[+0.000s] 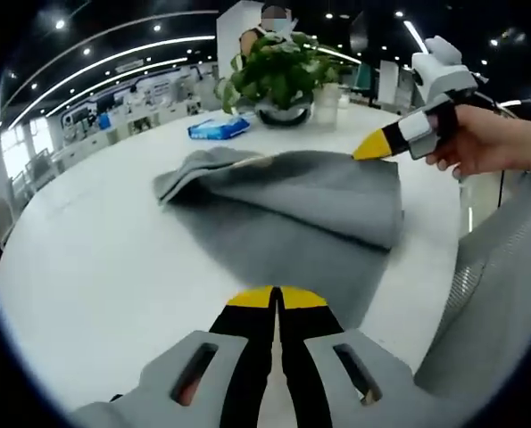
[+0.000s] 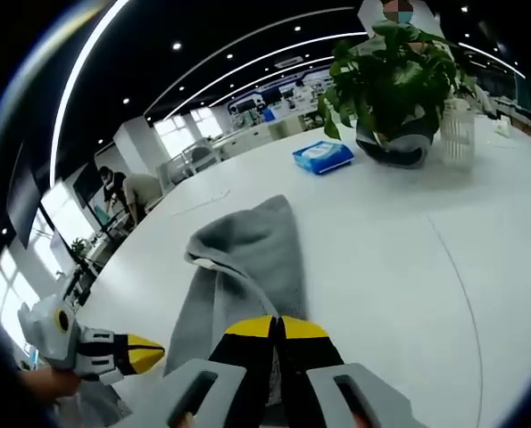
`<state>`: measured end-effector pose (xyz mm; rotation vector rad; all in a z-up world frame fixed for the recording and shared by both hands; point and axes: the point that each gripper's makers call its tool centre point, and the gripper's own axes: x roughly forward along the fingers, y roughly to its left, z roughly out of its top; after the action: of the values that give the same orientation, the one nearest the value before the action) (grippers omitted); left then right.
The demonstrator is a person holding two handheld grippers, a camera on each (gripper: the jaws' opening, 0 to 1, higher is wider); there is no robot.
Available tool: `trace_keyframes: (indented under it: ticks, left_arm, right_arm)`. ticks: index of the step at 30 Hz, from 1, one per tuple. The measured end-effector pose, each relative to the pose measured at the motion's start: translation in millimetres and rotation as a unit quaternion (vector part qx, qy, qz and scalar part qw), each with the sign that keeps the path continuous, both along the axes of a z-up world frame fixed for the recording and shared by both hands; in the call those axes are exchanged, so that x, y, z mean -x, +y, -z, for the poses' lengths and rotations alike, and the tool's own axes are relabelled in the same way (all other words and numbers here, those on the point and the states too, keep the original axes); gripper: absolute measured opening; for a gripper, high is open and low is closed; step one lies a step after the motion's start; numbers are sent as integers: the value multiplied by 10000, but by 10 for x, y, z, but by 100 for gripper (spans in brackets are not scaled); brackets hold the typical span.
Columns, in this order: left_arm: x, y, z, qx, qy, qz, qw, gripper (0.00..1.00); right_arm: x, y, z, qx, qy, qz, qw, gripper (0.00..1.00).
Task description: Open the folded towel by lifting each exposed corner and separating the folded layers until the towel lies flat within the target outline without major curled edges
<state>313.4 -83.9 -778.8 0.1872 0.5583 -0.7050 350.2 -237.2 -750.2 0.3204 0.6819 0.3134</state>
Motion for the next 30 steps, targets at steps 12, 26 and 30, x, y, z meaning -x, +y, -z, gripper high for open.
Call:
trace_keyframes:
  ticks: [12,26,30]
  left_arm:
    - [112,-207,174,-110,67,403,9991,0]
    - [133,-222,222,-437,-166,501,9976,0]
    - [120,-184,225,-546,-152,438,9974,0]
  right_arm:
    - [-21,-3,-13,-8,-20,7,10000,0]
    - [-26,1,-4,383,-116,-193,9990,0]
    - [-24,-40,53,426,-19,-229,9988,0]
